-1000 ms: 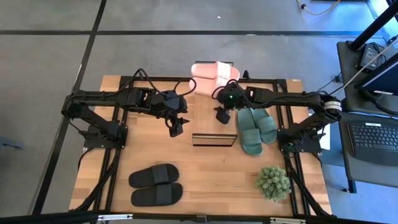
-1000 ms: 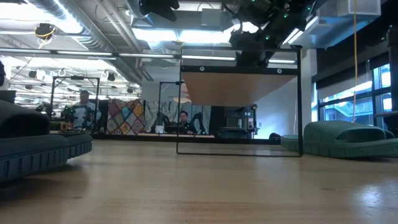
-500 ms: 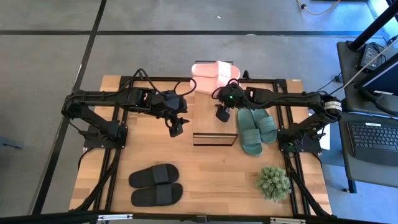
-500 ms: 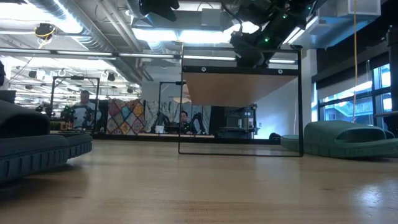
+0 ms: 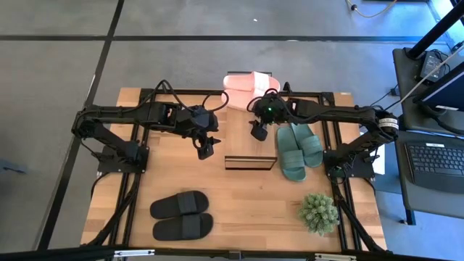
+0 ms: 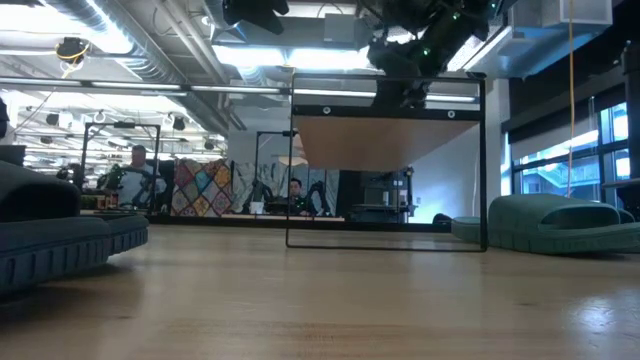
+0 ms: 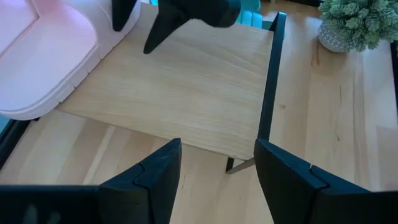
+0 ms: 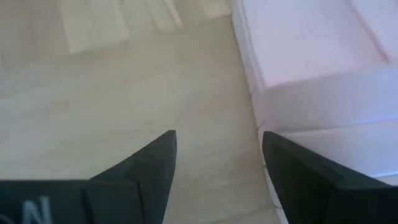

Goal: Pick and place slides into the shelf
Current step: Adjust the shelf, then put the top black slide on the shelf

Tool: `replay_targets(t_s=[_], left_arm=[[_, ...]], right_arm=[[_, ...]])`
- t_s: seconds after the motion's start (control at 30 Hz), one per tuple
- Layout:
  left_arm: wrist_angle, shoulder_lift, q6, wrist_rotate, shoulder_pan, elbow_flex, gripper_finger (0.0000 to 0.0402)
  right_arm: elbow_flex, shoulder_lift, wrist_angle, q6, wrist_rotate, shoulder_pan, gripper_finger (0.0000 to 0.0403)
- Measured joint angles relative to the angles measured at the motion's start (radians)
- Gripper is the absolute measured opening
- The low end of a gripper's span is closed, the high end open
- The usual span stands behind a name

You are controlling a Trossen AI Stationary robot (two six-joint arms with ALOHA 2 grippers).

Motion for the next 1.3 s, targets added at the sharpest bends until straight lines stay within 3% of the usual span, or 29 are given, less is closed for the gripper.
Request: replay_targets(t_s=[0.23,0.4,0.93,1.07,1.3], left_arm=[[-0.025,0.0,-0.027,0.0,-0.003,0.0,0.0195],[-0.063,0.0,-0.027,-0.011,-0.029,0.0,0.0195],[-0.053,0.0,-0.088,-0.004,-0.209,-0.152,0.0195],[-0.054,0.0,-0.271,0.072,-0.245,-0.18,0.0195],[-0.18,0.0,-0.772,0.019,-0.34,-0.212,0.0195]], right_arm=[[0.1,-0.036,-0.136,-0.002,-0.004,0.023,0.0239],[0.096,-0.168,-0.248,-0.003,-0.009,0.062,0.0239],[-0.367,-0.921,-0.233,0.11,-0.006,0.085,0.0239],[-0.438,-1.036,-0.217,0.136,-0.006,0.085,0.0239],[-0.469,-1.106,-0.211,0.132,-0.006,0.085,0.0239]])
